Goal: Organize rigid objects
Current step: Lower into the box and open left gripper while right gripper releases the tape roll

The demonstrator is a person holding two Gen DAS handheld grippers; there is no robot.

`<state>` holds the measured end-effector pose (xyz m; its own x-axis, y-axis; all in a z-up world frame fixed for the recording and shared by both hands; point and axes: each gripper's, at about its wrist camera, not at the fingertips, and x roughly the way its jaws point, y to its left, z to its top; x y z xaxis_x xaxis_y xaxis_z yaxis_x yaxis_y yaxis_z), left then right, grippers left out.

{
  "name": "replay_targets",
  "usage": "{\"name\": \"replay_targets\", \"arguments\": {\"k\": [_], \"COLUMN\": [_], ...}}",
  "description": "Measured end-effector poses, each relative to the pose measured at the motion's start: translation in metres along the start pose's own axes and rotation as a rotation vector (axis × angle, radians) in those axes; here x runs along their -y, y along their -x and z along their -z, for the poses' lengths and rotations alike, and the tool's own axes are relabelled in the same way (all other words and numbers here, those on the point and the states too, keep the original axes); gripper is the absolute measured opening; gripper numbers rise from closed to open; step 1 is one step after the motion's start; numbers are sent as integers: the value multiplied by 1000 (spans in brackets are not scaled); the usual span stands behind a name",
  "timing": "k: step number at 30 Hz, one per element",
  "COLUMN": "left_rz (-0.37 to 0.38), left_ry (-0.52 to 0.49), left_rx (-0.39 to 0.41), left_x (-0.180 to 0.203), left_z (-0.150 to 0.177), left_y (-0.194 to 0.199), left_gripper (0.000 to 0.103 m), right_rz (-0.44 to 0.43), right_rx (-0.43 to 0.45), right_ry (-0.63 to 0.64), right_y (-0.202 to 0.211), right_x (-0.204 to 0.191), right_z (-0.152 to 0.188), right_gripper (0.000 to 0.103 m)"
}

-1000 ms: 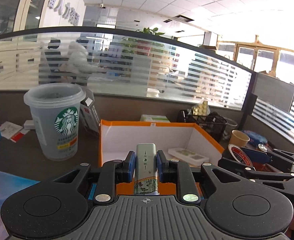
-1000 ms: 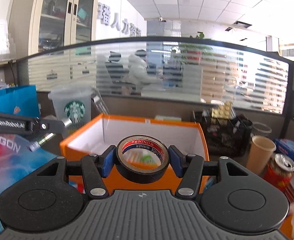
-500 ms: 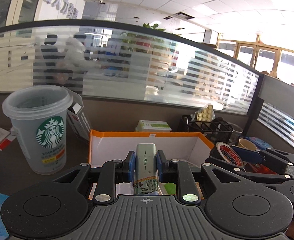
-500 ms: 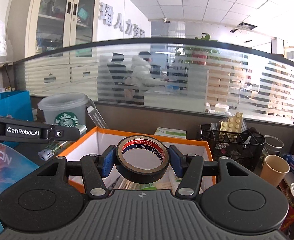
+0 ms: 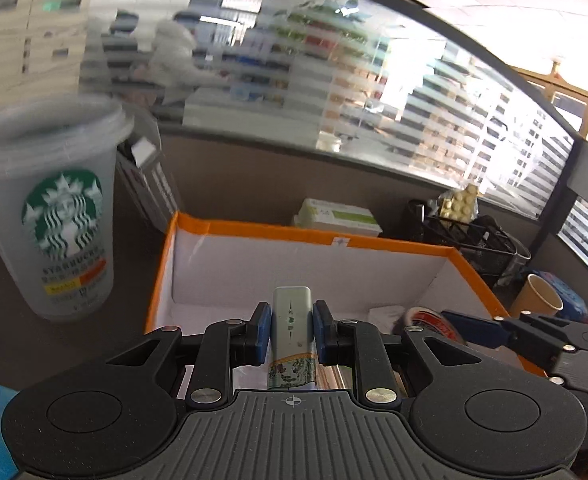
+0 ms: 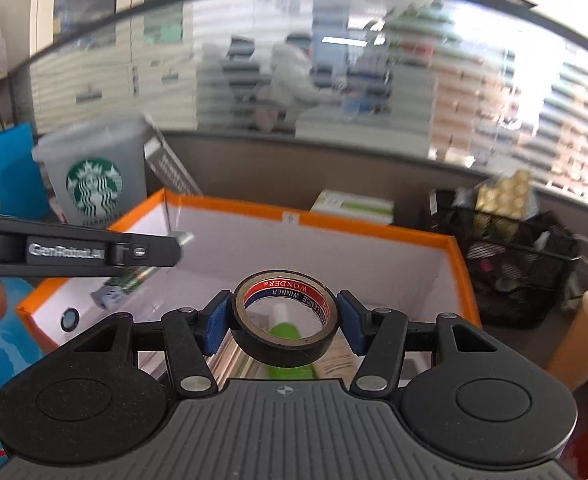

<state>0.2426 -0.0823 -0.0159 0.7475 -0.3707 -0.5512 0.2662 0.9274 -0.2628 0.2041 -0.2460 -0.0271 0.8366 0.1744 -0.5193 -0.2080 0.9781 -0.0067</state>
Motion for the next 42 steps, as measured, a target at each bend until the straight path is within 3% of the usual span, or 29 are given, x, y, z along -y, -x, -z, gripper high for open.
{"name": "replay_targets", "arguments": {"k": [9, 14, 18, 42], "left_rz": [-1, -40, -87, -158], "left_ry": [-10, -22, -40, -98], "left_rx": [-44, -62, -47, -74], "left_x": [-2, -1, 3, 11], "left_z": [4, 7, 11, 17], "left_y": [-14, -21, -19, -24], "left_gripper": [20, 20, 20, 20], "right_rz": [4, -1, -6, 60], "right_rx": [-65, -90, -88, -141], "right_ry": [23, 19, 15, 40], "right_y": [-23, -32, -31, -30], "right_x": [1, 4, 4, 14], "right_z": [4, 2, 1, 5], "right_gripper": [54, 54, 54, 54]}}
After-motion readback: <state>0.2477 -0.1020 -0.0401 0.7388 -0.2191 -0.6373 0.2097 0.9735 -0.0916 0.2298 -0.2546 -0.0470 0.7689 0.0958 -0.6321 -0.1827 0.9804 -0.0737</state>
